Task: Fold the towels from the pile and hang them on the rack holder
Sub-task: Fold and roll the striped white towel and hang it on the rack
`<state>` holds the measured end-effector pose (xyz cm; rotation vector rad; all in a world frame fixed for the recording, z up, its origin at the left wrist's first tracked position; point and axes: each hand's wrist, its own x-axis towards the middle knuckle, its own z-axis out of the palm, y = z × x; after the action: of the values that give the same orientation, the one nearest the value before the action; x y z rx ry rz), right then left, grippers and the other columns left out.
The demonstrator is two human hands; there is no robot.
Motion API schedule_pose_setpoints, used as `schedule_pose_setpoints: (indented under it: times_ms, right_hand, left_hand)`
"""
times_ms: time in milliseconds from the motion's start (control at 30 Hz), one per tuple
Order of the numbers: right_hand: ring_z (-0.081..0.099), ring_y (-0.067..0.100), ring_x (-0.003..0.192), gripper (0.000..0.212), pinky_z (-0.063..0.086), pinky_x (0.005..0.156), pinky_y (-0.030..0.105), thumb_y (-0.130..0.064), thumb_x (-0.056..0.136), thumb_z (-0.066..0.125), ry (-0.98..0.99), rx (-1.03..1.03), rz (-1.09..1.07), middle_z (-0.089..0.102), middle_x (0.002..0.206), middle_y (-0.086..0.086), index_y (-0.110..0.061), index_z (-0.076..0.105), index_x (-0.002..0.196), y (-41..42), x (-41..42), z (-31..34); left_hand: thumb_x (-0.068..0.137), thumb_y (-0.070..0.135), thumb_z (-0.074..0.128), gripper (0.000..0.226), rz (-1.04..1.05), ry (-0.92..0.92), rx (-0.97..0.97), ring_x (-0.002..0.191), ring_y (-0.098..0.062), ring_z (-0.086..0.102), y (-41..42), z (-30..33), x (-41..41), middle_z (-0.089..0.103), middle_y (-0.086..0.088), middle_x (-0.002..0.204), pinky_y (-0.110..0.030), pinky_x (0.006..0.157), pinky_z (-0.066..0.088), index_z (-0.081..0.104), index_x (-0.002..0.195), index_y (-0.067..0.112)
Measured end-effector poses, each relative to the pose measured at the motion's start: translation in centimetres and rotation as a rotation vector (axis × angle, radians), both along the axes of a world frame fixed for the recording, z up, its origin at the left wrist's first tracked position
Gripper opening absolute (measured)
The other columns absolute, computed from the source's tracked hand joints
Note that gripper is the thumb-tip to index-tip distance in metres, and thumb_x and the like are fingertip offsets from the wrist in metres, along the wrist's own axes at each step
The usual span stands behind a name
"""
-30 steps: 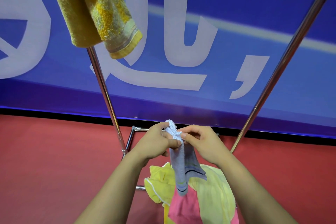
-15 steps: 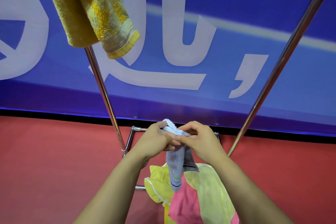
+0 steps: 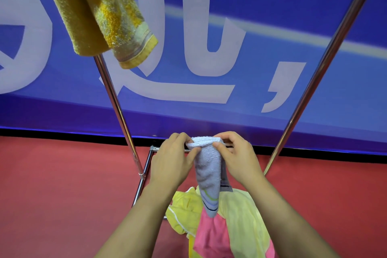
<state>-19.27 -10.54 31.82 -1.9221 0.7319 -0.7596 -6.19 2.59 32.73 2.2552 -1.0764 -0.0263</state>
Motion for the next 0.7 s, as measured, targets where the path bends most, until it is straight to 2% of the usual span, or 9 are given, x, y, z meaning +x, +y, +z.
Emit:
schedule_pose_setpoints:
  times_ms: [133,200,267,367,467,533,633,700]
  right_hand:
    - [0.069,0.005,0.094,0.01,0.054,0.082,0.022,-0.016,0.093,0.071,-0.013,0.013,-0.051,0.074,0.103,-0.011,-0.024,0.071,0.099,-0.5,-0.3,0.4]
    - [0.07,0.009,0.088,0.01,0.056,0.075,0.026,-0.017,0.094,0.07,-0.038,0.076,-0.064,0.074,0.101,-0.011,-0.026,0.071,0.098,-0.5,-0.4,0.7]
    - [0.072,0.013,0.075,0.011,0.056,0.07,0.027,-0.017,0.095,0.069,-0.065,0.132,-0.062,0.075,0.099,-0.01,-0.027,0.07,0.097,-0.3,-0.4,1.1]
    - [0.074,0.014,0.07,0.012,0.057,0.073,0.03,-0.014,0.096,0.068,-0.105,0.165,-0.05,0.076,0.099,-0.007,-0.025,0.07,0.098,-0.1,-0.3,1.4]
    - [0.076,0.015,0.074,0.013,0.06,0.08,0.037,-0.012,0.097,0.067,-0.129,0.211,-0.036,0.076,0.1,-0.003,-0.024,0.07,0.099,-0.1,-0.2,1.5]
    - [0.077,0.016,0.079,0.015,0.06,0.08,0.034,-0.012,0.098,0.066,-0.146,0.235,-0.017,0.076,0.101,-0.001,-0.027,0.069,0.098,0.1,-0.1,1.7]
    - [0.077,0.019,0.089,0.019,0.057,0.072,0.018,-0.009,0.098,0.064,-0.199,0.277,0.007,0.076,0.102,0.004,-0.027,0.069,0.097,0.5,0.1,2.3]
    - [0.076,0.021,0.093,0.02,0.055,0.071,0.014,-0.007,0.099,0.062,-0.224,0.294,0.025,0.076,0.101,0.004,-0.025,0.07,0.096,0.6,0.2,2.6]
  left_hand:
    - [0.085,0.037,0.079,0.02,-0.067,0.124,-0.183,0.099,-0.01,0.069,0.0,0.2,0.0,0.072,0.016,0.107,-0.039,0.085,0.055,0.062,0.088,0.028]
    - [0.084,0.033,0.082,0.023,-0.077,0.199,-0.237,0.092,-0.008,0.071,-0.1,0.3,-0.1,0.074,0.017,0.1,-0.038,0.083,0.056,0.059,0.082,0.028]
    - [0.085,0.028,0.082,0.024,-0.075,0.274,-0.288,0.082,-0.002,0.069,-0.3,0.5,-0.2,0.073,0.016,0.092,-0.031,0.077,0.056,0.059,0.081,0.024]
    - [0.085,0.021,0.083,0.022,-0.075,0.351,-0.366,0.07,0.0,0.065,-0.3,0.9,-0.5,0.071,0.009,0.081,-0.015,0.066,0.049,0.061,0.084,0.019]
    - [0.086,0.012,0.081,0.025,-0.099,0.407,-0.456,0.073,-0.003,0.066,-0.3,1.2,-0.5,0.068,0.008,0.082,-0.017,0.068,0.053,0.059,0.092,0.021]
    - [0.086,0.009,0.08,0.027,-0.093,0.405,-0.475,0.069,-0.001,0.062,-0.4,1.4,-0.6,0.066,0.009,0.081,-0.014,0.066,0.05,0.059,0.097,0.023]
    - [0.087,0.008,0.079,0.027,-0.09,0.409,-0.493,0.065,0.001,0.057,-0.3,1.8,-0.8,0.063,0.009,0.078,-0.011,0.062,0.045,0.06,0.101,0.022]
    - [0.087,0.008,0.078,0.027,-0.094,0.411,-0.505,0.065,0.001,0.057,-0.3,1.8,-0.7,0.062,0.009,0.078,-0.01,0.062,0.044,0.062,0.104,0.021]
